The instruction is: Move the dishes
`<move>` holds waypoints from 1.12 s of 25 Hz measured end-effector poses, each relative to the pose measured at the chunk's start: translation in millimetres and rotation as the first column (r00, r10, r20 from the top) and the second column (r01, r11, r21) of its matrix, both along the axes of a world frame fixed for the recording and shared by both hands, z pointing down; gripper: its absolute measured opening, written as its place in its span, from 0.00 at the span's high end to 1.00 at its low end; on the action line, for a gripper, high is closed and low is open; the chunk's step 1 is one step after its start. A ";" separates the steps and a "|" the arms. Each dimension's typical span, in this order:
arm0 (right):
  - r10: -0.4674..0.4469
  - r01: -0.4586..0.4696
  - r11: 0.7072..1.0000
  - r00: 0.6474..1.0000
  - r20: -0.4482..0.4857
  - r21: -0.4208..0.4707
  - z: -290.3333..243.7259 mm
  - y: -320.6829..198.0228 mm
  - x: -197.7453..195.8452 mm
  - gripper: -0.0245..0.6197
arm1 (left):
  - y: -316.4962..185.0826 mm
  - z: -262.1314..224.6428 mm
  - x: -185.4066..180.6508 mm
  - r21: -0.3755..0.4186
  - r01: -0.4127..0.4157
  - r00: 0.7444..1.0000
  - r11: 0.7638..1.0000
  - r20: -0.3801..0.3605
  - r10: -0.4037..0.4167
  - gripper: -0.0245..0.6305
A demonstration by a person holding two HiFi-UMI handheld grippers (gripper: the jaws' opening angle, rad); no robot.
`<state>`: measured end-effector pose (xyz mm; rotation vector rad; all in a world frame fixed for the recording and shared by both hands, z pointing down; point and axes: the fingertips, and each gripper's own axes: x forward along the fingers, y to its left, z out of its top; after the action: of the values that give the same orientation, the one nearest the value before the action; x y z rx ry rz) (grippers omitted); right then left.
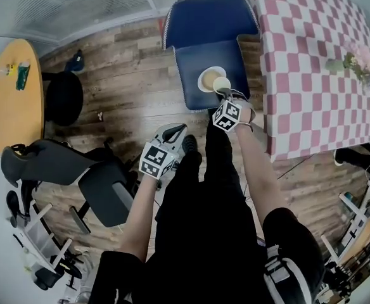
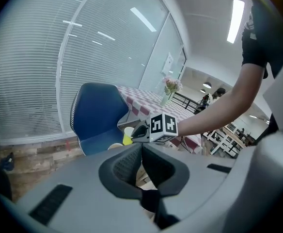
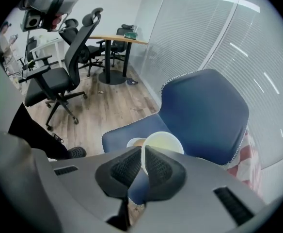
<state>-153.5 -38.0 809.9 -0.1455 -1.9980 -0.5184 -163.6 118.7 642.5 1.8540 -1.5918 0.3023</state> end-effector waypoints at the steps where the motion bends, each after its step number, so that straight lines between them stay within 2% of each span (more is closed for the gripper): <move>1: 0.001 -0.001 1.000 1.000 0.004 0.008 -6.4 4.1 3.5 0.91 | 6.5 -3.0 3.3 0.005 0.001 1.000 1.000 0.000 -0.001 0.93; 13: 0.078 -0.083 0.992 0.995 0.056 0.095 -71.2 42.0 45.6 0.91 | 60.9 -35.2 28.8 0.094 -0.025 0.999 0.995 0.023 0.023 0.93; 17: 0.107 -0.115 0.986 0.992 0.071 0.117 -102.5 50.2 67.8 0.91 | 69.3 -52.6 41.6 0.120 -0.032 0.999 0.992 0.002 0.032 0.93; 28: 0.262 -0.273 0.946 0.962 0.082 0.174 -169.9 2.6 160.4 0.91 | 51.5 -89.9 77.6 0.139 -0.144 0.990 0.980 0.012 0.144 0.93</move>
<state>6.9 -35.4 640.0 0.2557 -1.9740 -0.5320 -86.1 170.2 552.6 2.0819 -1.5166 0.2612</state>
